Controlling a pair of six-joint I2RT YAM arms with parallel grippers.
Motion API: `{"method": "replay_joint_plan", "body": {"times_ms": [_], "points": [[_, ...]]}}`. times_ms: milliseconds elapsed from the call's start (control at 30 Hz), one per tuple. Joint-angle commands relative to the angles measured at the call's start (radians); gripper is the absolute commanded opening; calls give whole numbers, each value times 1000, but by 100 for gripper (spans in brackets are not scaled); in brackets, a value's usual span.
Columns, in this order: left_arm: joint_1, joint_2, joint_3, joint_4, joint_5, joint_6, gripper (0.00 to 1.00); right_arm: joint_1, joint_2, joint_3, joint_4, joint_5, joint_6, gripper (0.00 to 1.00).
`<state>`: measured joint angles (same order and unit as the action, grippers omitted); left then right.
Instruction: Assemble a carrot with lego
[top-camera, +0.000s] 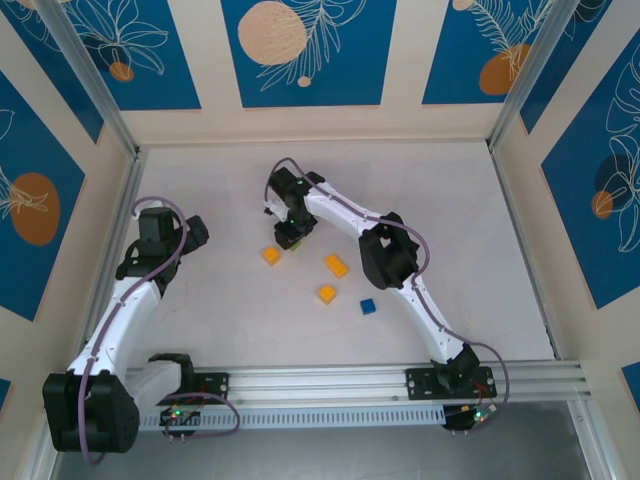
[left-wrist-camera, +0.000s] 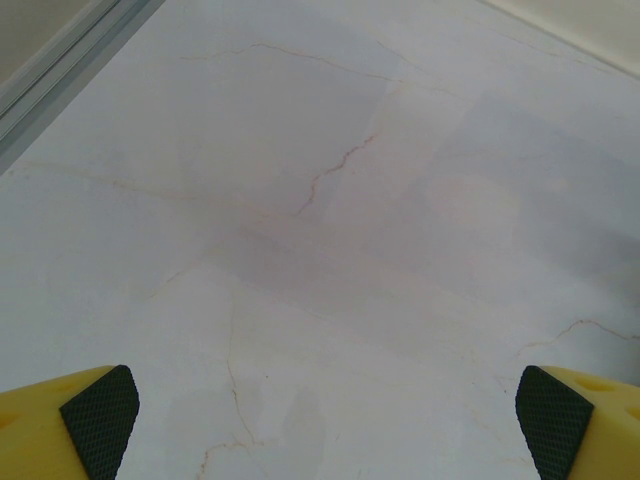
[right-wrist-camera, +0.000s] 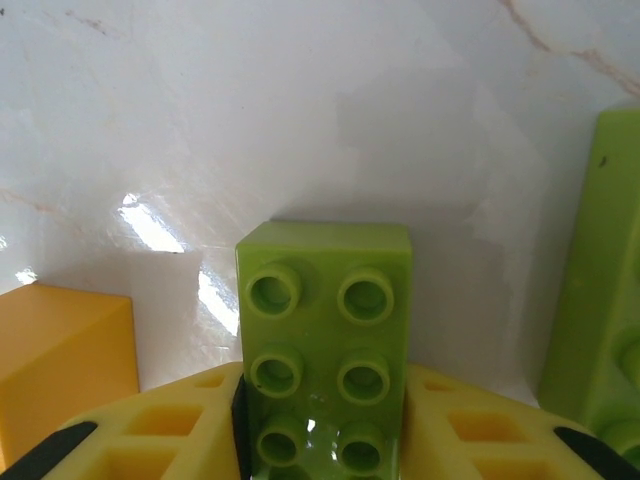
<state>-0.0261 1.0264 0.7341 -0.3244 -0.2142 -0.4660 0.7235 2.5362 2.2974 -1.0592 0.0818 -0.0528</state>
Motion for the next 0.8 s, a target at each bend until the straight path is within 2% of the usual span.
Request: {"method": "replay_joint_plan", "body": {"times_ms": [0, 367, 500, 767], "points": [[9, -21, 24, -14, 3, -11, 99, 16, -26, 16, -38, -8, 13, 37], [9, -28, 22, -15, 4, -10, 99, 37, -230, -48, -98, 19, 98, 36], [9, -29, 21, -16, 1, -10, 99, 44, -278, -97, -122, -12, 156, 36], [9, -34, 19, -17, -2, -9, 99, 91, -274, -142, -91, -26, 219, 36]]}}
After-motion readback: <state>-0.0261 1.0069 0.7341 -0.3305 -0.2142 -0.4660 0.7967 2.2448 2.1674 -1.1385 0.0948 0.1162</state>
